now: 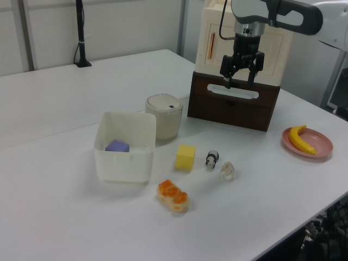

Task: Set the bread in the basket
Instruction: 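Move the open gripper from its start pose toward the orange bread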

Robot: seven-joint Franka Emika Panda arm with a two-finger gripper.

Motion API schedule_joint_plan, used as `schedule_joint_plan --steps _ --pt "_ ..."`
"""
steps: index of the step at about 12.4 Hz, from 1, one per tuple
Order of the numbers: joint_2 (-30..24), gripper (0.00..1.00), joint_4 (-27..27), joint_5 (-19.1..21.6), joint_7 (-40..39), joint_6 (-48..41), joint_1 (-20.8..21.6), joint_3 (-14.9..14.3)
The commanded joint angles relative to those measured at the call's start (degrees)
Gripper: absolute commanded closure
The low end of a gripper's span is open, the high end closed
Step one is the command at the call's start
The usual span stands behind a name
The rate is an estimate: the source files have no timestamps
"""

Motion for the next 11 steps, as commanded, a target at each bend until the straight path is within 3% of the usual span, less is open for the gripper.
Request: schedule_joint_plan --steps 1,11 --pt "-1.28 0.0 -1.3 -0.19 -0.8 -0.09 0.65 -0.62" --pt "-1.1 0.0 -2.0 -0.19 -1.5 0.0 1.0 -0.18"
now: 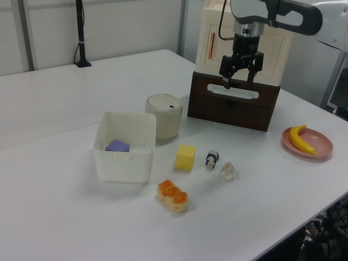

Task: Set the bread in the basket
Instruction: 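Move the open gripper from its start pose toward the orange bread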

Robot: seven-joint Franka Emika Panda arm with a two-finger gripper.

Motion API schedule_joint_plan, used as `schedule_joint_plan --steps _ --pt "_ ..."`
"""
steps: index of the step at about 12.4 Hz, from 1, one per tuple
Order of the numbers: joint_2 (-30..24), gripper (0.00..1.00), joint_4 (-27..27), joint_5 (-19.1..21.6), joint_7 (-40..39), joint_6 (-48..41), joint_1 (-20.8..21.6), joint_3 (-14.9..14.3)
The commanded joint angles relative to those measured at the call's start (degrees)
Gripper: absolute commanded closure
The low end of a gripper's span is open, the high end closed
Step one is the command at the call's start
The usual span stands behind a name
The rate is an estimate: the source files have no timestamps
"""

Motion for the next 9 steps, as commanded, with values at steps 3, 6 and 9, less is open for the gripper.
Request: schedule_joint_plan --steps 3,6,9 --pt "-1.19 0.0 -2.65 -0.52 -1.48 0.0 1.25 -0.22" --pt "-1.45 0.0 -5.01 -0.7 -7.69 0.87 2.12 -0.22" --pt "-1.72 0.0 -9.5 -1.22 -7.45 4.21 5.91 -1.62"
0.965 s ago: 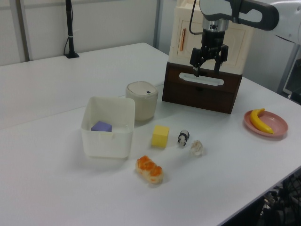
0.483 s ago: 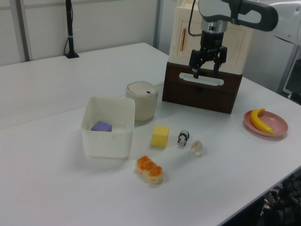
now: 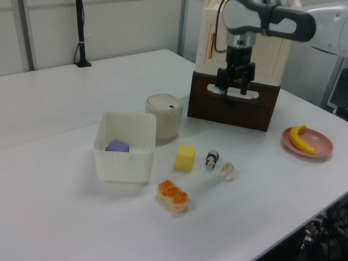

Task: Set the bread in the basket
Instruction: 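Move the open gripper from its start pose toward the orange bread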

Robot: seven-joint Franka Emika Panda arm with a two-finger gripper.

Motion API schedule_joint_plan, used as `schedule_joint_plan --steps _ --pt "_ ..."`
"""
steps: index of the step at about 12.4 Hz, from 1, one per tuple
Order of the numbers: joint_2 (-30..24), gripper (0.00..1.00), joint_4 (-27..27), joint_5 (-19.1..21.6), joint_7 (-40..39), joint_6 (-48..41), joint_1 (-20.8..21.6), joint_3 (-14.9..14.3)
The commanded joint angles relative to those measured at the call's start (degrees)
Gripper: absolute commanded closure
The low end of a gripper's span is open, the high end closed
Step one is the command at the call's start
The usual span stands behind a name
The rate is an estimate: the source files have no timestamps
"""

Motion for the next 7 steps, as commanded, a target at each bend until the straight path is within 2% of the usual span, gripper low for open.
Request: schedule_joint_plan --steps 1,2,5,6,7 --pt "-1.76 0.0 -6.18 -1.37 -1.09 5.43 2.95 -1.72" --pt "-1.42 0.08 -6.97 -1.37 -1.09 7.71 3.13 -1.72" --pt "-0.28 0.54 -7.16 -1.37 -1.18 11.77 3.92 -1.64" --pt "-0.1 0.44 -7.07 -1.37 -1.79 12.04 4.1 -1.64" --pt "0.34 0.22 -7.07 -1.37 -2.32 12.65 4.44 -1.64"
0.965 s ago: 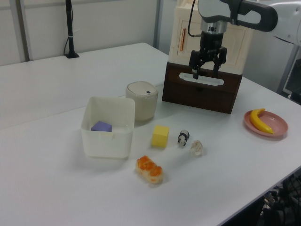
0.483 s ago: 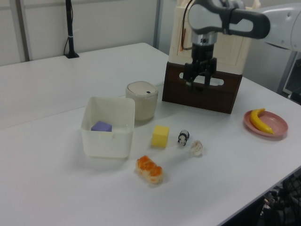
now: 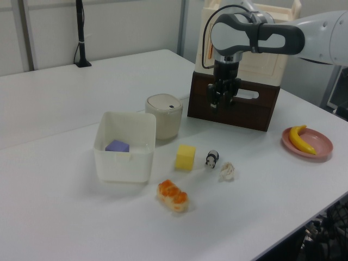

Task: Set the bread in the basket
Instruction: 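Lower the gripper over the orange bread and close on it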

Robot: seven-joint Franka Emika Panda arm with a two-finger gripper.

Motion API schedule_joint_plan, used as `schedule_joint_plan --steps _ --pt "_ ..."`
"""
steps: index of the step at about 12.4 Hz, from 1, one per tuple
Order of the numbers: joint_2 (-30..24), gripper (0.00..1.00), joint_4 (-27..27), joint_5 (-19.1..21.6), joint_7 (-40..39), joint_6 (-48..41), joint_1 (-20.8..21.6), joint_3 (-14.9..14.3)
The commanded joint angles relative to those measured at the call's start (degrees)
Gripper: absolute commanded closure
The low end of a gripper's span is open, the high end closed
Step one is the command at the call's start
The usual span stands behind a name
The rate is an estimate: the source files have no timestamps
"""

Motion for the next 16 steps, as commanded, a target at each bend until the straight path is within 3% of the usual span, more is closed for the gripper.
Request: schedule_joint_plan --steps 1,3,6,8,13,16 --pt "0.27 0.14 -1.57 -0.64 -3.82 3.16 2.41 -1.4" --pt "0.1 0.0 -4.44 -0.64 -7.87 2.9 3.72 -1.32" --pt "-4.63 0.0 -14.36 -0.72 -5.96 4.3 10.66 -1.41" --pt "-5.79 0.0 -18.86 -0.72 -0.36 6.32 15.48 -1.32" --pt "-3.34 0.0 -21.96 -0.72 10.91 12.3 24.55 -1.41" --pt "2.8 0.0 -21.43 -3.61 17.93 16.78 27.81 -0.88"
